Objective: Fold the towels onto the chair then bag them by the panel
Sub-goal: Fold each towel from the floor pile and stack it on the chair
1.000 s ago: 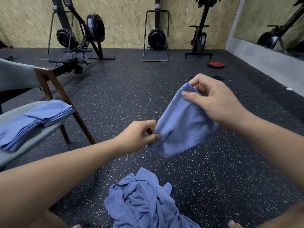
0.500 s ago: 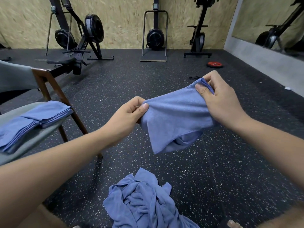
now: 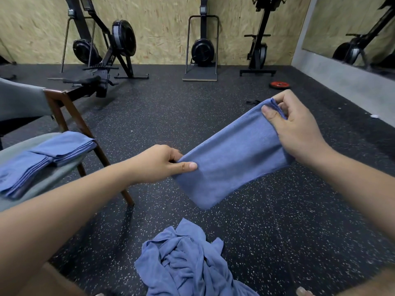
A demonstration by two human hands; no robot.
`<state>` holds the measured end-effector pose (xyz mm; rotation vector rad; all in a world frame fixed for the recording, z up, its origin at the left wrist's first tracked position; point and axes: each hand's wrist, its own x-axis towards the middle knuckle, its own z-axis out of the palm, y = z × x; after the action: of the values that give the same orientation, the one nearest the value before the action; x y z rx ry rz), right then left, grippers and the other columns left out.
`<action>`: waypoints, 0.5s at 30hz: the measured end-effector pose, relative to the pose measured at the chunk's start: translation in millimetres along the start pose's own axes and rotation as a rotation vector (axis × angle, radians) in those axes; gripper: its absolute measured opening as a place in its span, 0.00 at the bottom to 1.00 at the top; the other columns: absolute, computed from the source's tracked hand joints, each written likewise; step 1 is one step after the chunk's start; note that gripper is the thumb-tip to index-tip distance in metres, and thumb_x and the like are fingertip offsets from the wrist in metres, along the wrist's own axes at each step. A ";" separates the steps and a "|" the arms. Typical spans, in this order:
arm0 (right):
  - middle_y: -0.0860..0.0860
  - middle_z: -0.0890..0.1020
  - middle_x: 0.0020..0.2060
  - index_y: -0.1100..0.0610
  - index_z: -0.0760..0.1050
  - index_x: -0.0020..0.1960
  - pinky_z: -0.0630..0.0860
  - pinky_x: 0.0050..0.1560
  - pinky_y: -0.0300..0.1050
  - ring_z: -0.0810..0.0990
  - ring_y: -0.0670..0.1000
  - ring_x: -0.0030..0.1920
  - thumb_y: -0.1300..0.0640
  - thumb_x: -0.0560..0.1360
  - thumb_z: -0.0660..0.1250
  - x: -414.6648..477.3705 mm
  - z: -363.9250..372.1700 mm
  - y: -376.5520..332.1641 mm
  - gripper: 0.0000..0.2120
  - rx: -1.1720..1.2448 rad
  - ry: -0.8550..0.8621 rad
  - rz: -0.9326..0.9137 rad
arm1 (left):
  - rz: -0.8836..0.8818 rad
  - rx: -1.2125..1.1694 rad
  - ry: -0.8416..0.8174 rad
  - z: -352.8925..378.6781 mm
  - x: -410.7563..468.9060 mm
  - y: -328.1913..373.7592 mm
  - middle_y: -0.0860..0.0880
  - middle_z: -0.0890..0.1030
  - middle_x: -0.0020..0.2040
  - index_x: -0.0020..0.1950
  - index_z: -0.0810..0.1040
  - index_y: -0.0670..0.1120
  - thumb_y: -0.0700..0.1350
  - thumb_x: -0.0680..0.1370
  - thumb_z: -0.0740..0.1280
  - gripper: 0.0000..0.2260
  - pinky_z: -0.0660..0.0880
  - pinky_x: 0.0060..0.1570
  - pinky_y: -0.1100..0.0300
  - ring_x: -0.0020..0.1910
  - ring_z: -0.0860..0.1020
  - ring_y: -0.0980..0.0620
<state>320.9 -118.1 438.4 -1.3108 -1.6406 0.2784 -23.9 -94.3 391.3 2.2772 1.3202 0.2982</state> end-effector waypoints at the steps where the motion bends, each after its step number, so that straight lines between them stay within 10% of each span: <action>1: 0.55 0.78 0.41 0.51 0.73 0.53 0.68 0.44 0.47 0.72 0.46 0.40 0.47 0.85 0.67 -1.1 0.6 -0.9 0.09 0.002 -0.003 -0.008 | 0.004 0.061 0.033 0.6 0.8 -1.0 0.51 0.77 0.35 0.40 0.76 0.47 0.77 0.77 0.62 0.32 0.70 0.37 0.54 0.32 0.72 0.55; 5: 0.55 0.76 0.40 0.52 0.72 0.53 0.67 0.43 0.44 0.70 0.45 0.39 0.47 0.86 0.66 -3.8 4.0 -2.9 0.10 0.025 0.013 -0.032 | 0.006 0.226 0.219 0.9 4.3 -1.6 0.54 0.77 0.34 0.42 0.69 0.54 0.63 0.83 0.66 0.17 0.69 0.36 0.54 0.34 0.76 0.54; 15: 0.47 0.74 0.40 0.55 0.71 0.55 0.68 0.44 0.39 0.70 0.44 0.41 0.49 0.87 0.65 -5.9 9.2 -2.9 0.10 0.044 0.073 -0.083 | -0.090 0.331 0.335 -0.6 17.3 -18.1 0.53 0.75 0.50 0.35 0.82 0.48 0.66 0.82 0.65 0.26 0.73 0.52 0.51 0.52 0.74 0.49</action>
<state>311.5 -120.8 432.7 -1.2032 -1.6144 0.2130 -29.0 -71.7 381.7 2.5058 1.7476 0.4765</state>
